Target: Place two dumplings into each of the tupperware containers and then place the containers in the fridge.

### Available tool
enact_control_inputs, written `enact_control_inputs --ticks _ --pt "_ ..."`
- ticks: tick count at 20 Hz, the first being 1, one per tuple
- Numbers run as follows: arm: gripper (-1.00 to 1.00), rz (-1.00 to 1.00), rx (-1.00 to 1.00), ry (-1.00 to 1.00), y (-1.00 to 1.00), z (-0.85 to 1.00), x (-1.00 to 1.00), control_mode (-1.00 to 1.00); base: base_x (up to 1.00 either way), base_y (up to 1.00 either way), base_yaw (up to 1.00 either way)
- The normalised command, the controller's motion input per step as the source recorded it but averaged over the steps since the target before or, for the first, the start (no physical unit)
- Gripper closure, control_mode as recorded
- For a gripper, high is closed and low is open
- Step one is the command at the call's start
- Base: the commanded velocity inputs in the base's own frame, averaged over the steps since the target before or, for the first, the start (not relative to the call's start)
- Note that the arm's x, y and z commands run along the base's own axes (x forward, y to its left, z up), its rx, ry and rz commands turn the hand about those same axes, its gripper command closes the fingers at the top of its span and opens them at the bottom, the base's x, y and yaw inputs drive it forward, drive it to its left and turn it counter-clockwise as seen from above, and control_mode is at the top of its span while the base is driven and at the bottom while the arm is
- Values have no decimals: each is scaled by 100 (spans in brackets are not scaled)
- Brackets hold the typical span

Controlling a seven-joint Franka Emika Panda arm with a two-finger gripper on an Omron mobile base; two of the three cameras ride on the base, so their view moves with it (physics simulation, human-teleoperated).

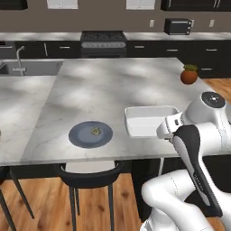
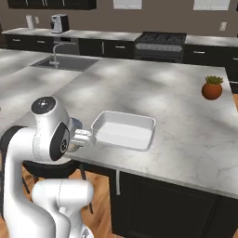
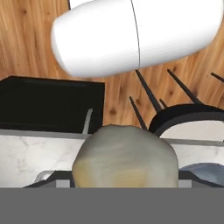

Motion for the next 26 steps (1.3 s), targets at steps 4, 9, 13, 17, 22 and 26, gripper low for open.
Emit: enact_control_inputs --ticks 4,9,13,17,22,26 --pt "100 0 0 0 0 0 0 100 40 -34 -9" --pt "100 0 0 0 0 0 0 100 24 -3 -10" --pt "100 0 0 0 0 0 0 100 29 0 -16" --pt "100 0 0 0 0 0 0 100 49 0 -20" --pt "100 0 0 0 0 0 0 100 39 0 -23" --pt "100 0 0 0 0 0 0 100 27 0 -28"
